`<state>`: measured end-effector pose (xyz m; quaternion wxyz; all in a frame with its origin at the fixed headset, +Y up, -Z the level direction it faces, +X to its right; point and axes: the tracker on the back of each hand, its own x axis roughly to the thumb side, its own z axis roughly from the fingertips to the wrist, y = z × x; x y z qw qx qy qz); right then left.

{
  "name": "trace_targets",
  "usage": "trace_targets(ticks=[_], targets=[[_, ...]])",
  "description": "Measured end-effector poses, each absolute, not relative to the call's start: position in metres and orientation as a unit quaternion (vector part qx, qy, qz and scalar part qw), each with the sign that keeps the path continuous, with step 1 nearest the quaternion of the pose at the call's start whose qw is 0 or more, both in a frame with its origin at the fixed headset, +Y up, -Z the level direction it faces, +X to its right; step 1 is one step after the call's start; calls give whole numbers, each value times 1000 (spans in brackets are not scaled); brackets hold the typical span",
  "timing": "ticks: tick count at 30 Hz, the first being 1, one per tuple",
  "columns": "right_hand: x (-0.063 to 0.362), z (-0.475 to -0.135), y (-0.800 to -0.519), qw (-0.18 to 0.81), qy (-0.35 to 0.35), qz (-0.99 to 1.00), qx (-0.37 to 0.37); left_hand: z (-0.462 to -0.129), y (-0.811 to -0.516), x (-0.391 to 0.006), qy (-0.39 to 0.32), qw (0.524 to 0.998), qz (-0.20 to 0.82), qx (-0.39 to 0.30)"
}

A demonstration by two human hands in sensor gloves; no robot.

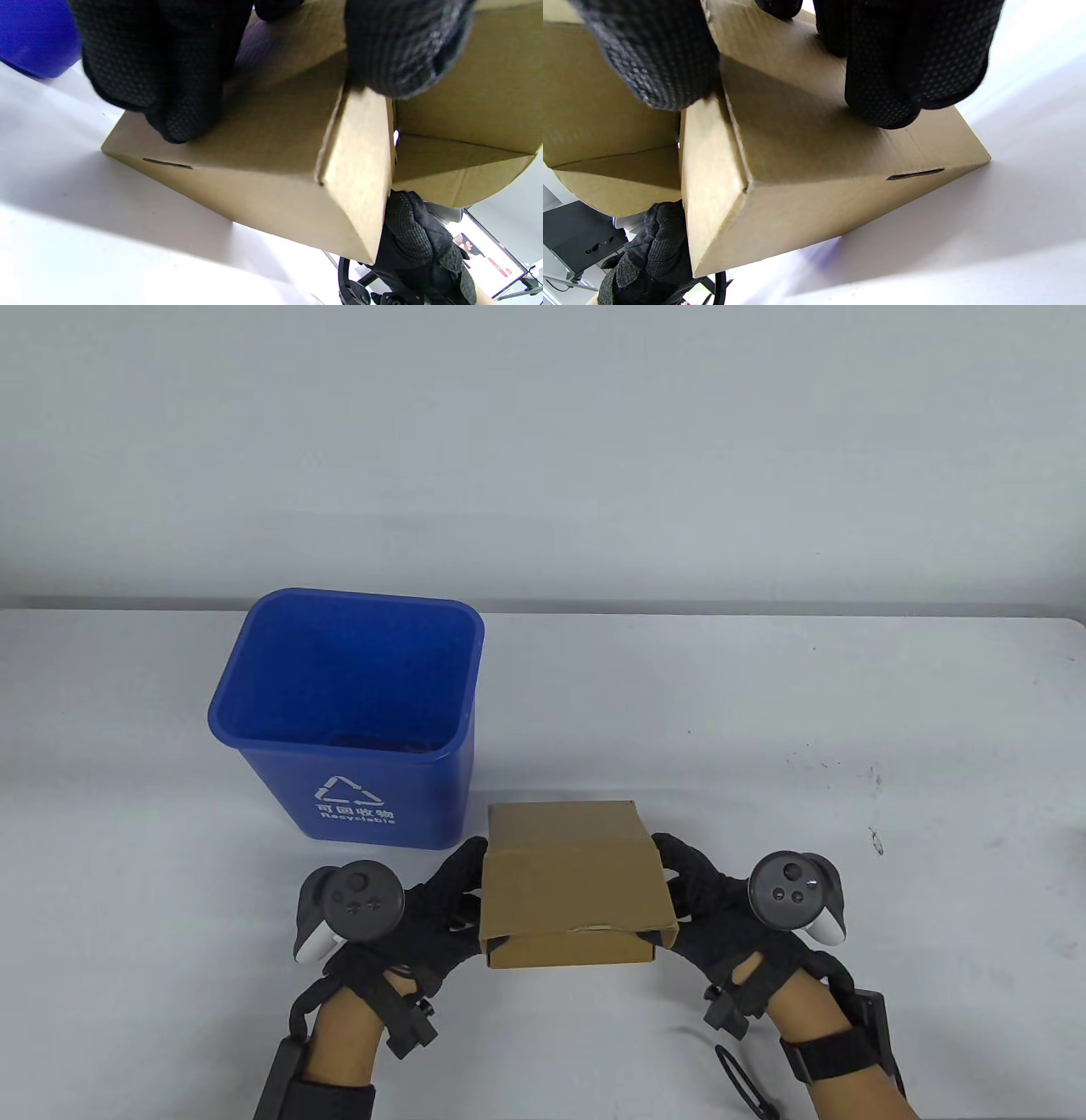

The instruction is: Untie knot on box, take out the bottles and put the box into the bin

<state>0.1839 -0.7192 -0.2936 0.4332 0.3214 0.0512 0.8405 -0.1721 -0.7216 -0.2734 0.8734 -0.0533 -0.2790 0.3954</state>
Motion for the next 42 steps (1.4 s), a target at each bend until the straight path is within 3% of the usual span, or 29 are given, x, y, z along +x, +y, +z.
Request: trace_targets(ticks=[7,42], targets=[[182,-292,-720,429,31,850,305,-273,-723,-169,-279,868,408,-54],[174,-292,-736,416,99,855,293,-273,-730,-166,-253,875,399,-105]])
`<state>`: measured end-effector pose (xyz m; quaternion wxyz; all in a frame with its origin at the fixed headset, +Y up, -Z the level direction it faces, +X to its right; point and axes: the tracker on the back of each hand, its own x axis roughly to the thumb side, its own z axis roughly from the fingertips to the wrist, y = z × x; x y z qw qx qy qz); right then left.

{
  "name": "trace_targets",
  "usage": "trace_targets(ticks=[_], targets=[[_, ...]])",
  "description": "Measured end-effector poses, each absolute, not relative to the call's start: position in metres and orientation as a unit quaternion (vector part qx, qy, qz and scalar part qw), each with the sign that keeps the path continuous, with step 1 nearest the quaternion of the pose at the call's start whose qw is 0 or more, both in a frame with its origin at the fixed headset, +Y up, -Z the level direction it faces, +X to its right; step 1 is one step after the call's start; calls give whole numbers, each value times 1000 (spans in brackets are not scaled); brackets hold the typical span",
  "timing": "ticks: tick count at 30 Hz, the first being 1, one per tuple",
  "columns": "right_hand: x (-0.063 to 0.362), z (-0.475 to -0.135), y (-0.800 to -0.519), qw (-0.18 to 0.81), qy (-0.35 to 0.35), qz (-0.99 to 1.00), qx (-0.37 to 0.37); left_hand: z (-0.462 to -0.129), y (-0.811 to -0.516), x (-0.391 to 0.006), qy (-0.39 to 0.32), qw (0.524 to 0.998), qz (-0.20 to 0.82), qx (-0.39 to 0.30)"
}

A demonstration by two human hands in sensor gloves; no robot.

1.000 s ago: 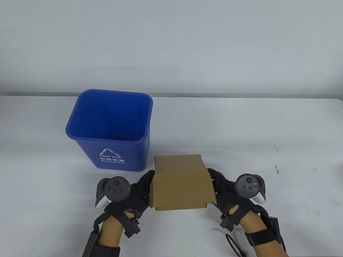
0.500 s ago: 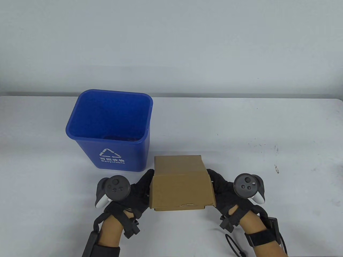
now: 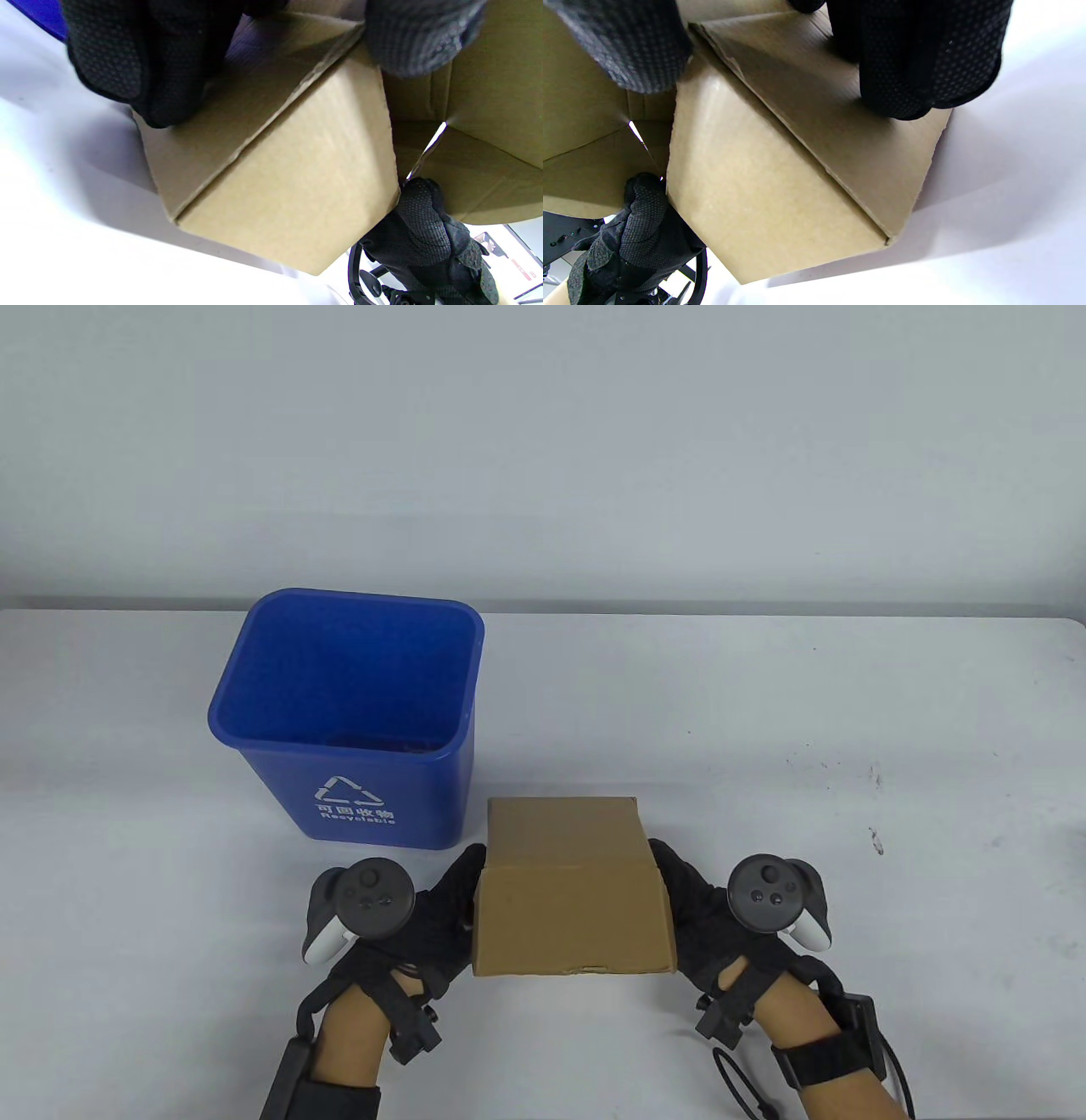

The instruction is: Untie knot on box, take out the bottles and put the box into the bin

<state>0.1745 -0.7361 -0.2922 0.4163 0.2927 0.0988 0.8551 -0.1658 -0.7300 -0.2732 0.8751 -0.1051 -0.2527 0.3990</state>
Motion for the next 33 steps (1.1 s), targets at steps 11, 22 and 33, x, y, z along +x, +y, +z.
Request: trace_targets(ticks=[11,22,33], targets=[[172,-293,-740,401,116,860,293,-274,-731,-165,-235,874,410,-113],[171,-294,-741,399,120,860,294,-274,-732,-168,-227,864,436,-113],[175,-296,-741,446,112,840,287,-274,-726,-162,-239,898,351,-113]])
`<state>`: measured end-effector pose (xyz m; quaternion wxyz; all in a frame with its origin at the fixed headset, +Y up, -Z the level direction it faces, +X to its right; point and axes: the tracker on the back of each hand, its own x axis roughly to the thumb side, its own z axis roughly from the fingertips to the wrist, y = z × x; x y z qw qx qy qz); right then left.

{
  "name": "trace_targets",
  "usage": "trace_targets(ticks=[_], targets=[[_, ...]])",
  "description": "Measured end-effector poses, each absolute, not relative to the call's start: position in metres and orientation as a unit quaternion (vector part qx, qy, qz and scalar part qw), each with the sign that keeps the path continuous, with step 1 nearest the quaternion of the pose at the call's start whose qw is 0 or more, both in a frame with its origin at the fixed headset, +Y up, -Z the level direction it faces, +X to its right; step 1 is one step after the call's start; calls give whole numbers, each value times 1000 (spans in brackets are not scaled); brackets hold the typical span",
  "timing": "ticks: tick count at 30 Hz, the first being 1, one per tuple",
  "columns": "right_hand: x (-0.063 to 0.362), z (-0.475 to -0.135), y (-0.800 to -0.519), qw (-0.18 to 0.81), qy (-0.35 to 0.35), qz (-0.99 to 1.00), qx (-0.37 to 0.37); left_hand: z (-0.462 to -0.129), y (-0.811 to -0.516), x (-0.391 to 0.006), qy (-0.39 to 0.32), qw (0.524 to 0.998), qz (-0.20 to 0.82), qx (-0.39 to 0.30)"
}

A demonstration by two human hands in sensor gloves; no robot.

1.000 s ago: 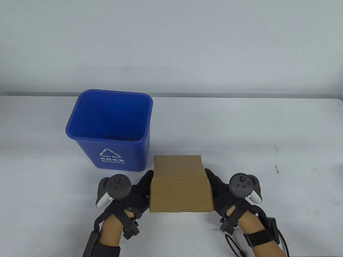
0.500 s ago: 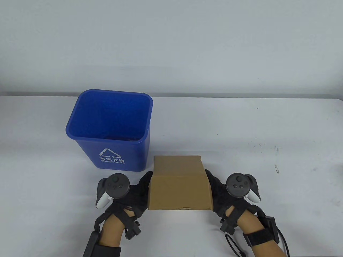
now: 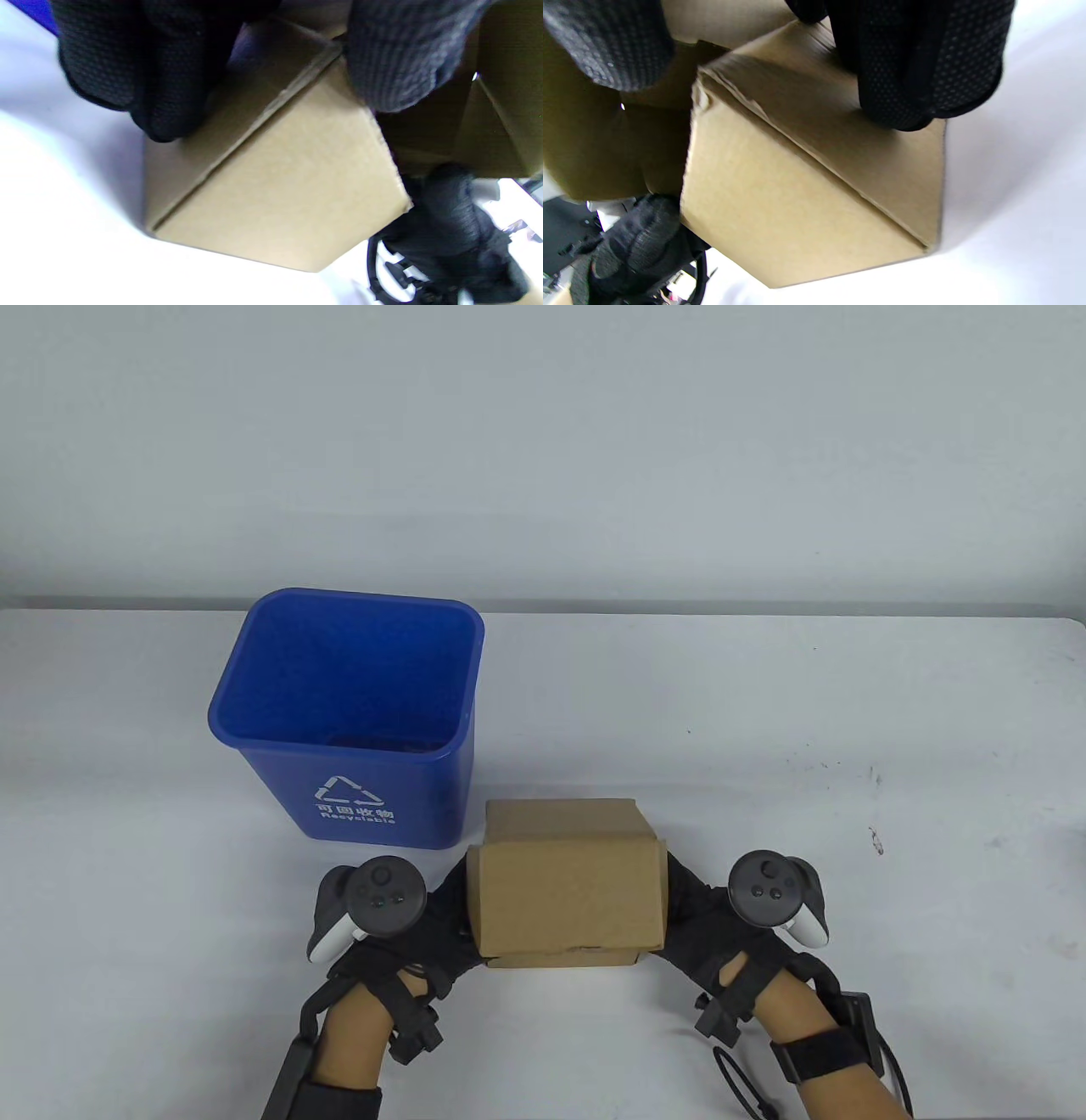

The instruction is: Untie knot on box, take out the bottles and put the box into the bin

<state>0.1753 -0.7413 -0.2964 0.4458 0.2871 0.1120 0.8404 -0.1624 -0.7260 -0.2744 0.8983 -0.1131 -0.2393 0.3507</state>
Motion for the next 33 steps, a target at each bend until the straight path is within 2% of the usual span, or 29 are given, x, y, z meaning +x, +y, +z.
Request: trace_targets(ticks=[9,20,33], targets=[[175,-294,-735,430,73,855,281,-274,-728,-164,-227,891,374,-122],[183,-290,-717,439,-41,858,264,-274,-729,-161,-228,897,359,-121],[189,-302,-717,470,-40,854,218,-271,-728,-155,-228,902,344,-128]])
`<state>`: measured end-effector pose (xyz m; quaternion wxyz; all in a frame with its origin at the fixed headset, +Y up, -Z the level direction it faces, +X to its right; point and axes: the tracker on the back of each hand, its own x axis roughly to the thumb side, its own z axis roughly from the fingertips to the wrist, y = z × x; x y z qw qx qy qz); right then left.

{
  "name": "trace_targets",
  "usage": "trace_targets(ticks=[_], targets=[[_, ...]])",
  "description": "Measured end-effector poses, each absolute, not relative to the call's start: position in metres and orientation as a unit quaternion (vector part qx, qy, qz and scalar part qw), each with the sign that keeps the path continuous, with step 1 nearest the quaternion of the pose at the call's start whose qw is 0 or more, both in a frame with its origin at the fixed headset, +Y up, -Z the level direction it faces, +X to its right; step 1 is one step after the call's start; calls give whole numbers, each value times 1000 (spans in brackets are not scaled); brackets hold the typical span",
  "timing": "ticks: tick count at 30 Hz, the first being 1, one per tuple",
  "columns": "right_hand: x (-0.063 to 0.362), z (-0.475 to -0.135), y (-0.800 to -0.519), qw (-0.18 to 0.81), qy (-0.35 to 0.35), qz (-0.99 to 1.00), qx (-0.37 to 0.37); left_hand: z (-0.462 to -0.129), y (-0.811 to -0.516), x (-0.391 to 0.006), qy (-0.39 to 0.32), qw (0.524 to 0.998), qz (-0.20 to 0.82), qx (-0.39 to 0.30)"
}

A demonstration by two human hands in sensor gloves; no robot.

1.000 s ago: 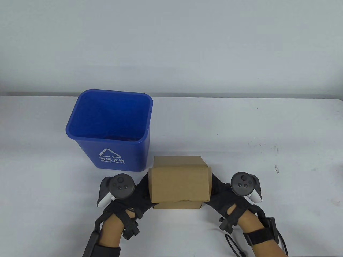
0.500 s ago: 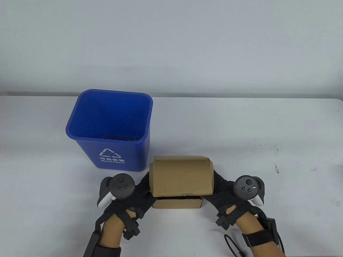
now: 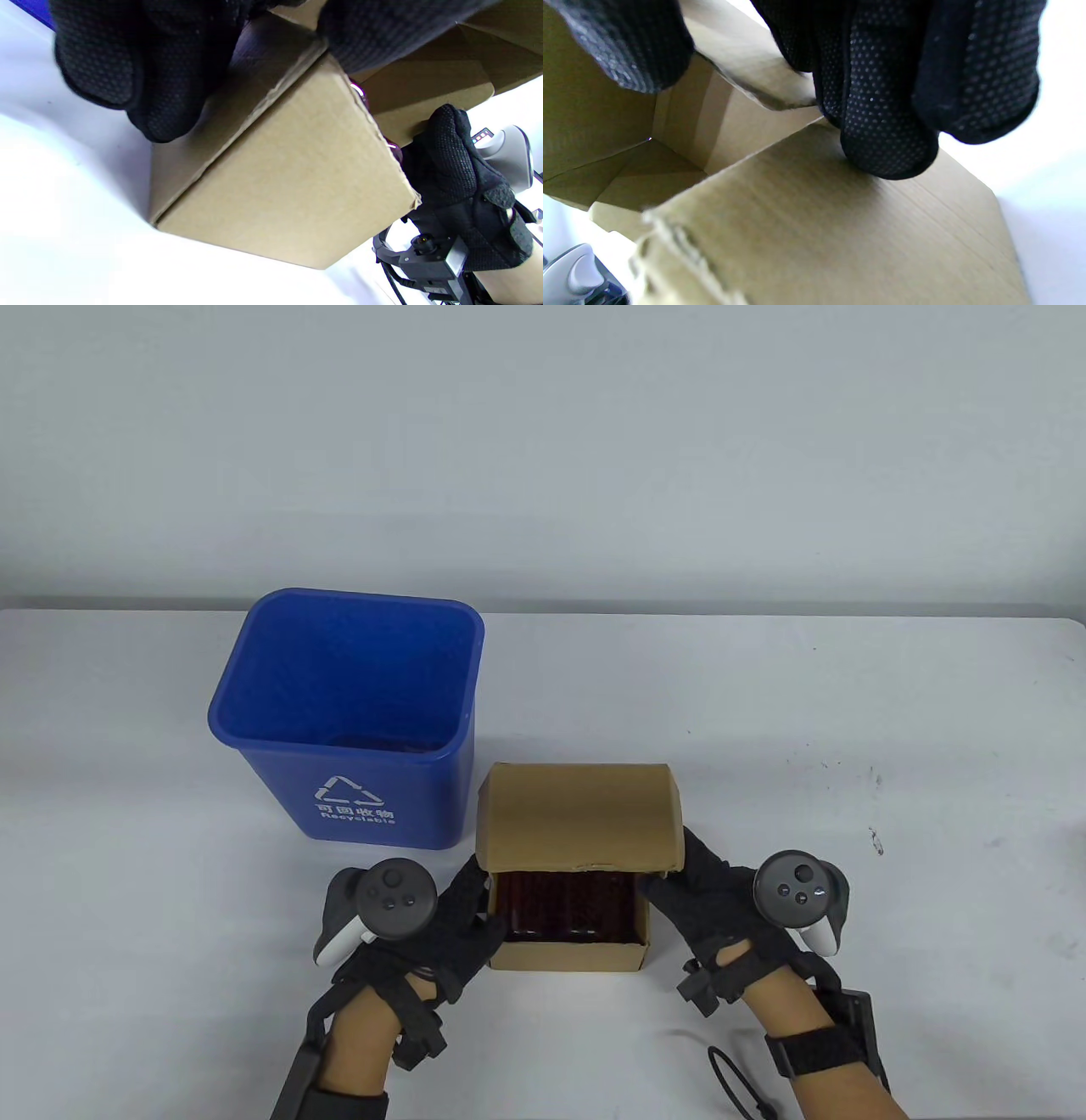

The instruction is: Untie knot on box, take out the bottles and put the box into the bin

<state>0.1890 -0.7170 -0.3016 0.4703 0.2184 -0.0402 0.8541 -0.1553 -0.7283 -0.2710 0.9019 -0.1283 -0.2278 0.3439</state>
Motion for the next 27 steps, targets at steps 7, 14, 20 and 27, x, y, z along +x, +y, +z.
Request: trace_targets(ticks=[7,14,20,27], targets=[[195,-305,-718,520,-33,832,191,-270,-728,-155,-227,904,337,-129],[193,-304,-710,526,-73,829,175,-270,-728,-154,-227,906,333,-129],[191,-305,-705,514,-106,834,170,-270,-729,-153,-226,907,330,-129],[191,-305,-704,496,-112,843,176,-270,-729,-152,-226,909,327,-129]])
